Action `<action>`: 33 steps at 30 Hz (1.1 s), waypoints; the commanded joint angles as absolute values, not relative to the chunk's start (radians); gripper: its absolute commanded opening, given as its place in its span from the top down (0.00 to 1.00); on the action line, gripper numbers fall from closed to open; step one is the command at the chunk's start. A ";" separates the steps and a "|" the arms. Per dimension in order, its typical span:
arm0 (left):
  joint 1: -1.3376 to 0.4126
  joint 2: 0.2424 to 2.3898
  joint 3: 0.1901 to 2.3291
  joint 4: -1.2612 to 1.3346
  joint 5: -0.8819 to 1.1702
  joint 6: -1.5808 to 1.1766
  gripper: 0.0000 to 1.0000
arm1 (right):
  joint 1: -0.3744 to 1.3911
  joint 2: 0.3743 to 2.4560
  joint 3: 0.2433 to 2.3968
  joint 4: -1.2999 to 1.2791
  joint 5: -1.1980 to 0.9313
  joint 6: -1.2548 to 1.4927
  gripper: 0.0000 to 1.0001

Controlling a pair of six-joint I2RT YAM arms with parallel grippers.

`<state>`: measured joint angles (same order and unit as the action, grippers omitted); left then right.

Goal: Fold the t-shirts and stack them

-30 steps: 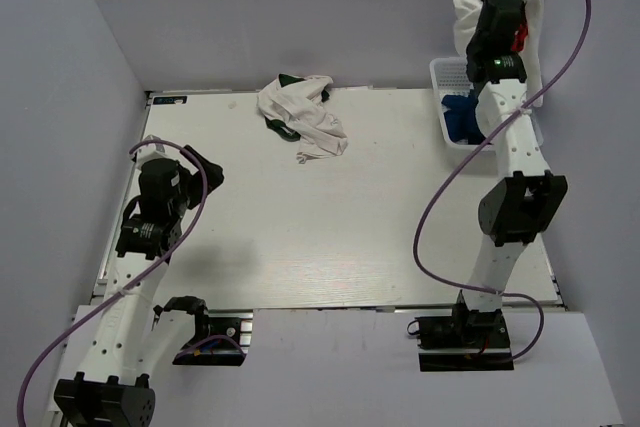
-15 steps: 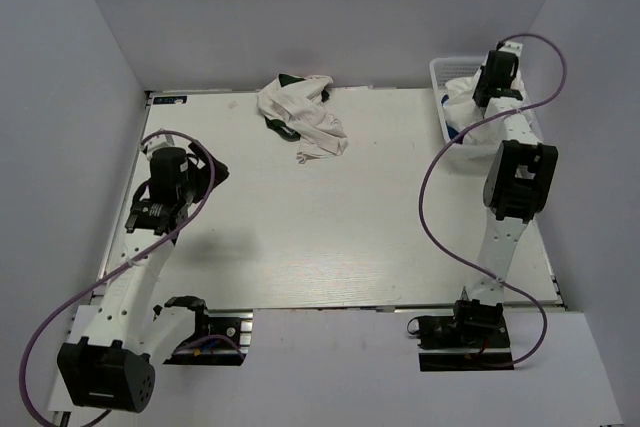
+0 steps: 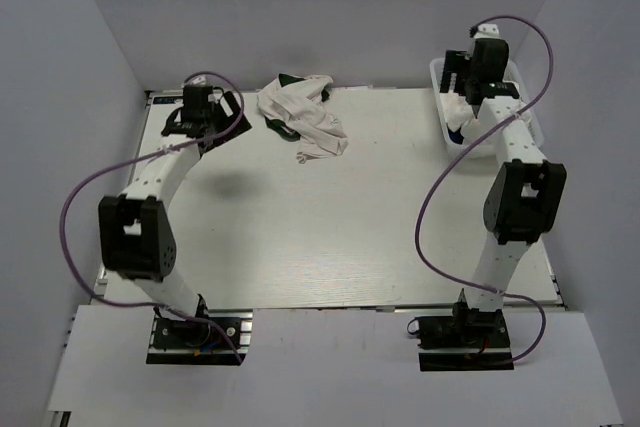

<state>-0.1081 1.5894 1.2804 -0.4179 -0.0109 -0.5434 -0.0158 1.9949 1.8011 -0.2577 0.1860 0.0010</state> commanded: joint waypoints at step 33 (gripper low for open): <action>-0.121 2.596 2.286 -0.130 0.365 -0.511 1.00 | 0.485 2.497 2.117 -0.252 -0.261 -0.107 0.77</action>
<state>-0.1173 2.6465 2.3135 -0.2047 0.2752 -0.4755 0.4808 2.4912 2.0949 -0.2562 -0.2222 -0.1295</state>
